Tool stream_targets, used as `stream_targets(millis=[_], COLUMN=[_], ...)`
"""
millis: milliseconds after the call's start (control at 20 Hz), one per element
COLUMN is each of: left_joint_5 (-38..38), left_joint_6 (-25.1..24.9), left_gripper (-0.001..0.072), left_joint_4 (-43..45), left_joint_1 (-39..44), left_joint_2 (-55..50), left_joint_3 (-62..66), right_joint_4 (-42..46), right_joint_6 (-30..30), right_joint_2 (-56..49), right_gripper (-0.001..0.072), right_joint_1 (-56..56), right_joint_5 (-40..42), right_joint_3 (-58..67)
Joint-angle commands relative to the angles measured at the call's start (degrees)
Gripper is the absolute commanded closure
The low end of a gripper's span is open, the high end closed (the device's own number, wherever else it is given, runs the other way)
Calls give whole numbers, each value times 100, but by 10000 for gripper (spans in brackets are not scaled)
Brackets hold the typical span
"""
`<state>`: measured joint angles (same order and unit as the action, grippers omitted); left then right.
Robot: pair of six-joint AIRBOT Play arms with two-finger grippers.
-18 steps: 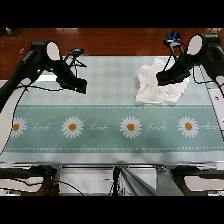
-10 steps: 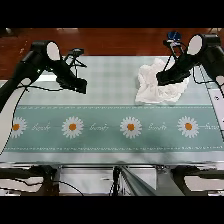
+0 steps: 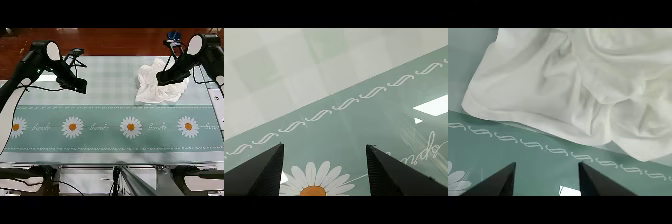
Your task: Fold the shirts.
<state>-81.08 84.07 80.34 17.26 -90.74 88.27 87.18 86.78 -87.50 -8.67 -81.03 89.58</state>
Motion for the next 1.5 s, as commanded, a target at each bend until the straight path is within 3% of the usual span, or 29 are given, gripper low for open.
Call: stream_targets(millis=[0,400,550,600,650,750,900,1050,1150,1450], left_joint_5=[35,52,170,323,470,839,1104,1110,1169,1259], left_joint_6=[0,-2,-708,-667,-601,-328,-63,-87,-85,-87], left_gripper=[120,121,120,94,94,-10,-10,-10,-10,-9], left_joint_4=[2,24,190,350,417,415,339,319,282,61], left_joint_1=[2,2,-37,-92,-179,-431,-767,-866,-863,-863], left_joint_2=[-17,-63,-66,-61,-55,-57,-57,-55,-55,-55], left_joint_3=[2,2,4,4,4,4,4,4,4,4], right_joint_4=[-2,138,1034,1635,2190,2352,1023,-822,-1552,-1961], right_joint_6=[0,-157,-212,-68,83,107,52,-535,-798,-612], right_joint_2=[-2,-2,-2,-2,-9,-57,-280,-621,-907,-1965], right_gripper=[225,225,216,125,97,94,90,90,90,118], right_joint_1=[-2,-2,0,0,20,232,885,1473,1674,1467], right_joint_5=[332,758,1123,1261,1403,1735,2218,2540,2472,2061], right_joint_3=[4,4,4,4,4,4,4,4,4,4])
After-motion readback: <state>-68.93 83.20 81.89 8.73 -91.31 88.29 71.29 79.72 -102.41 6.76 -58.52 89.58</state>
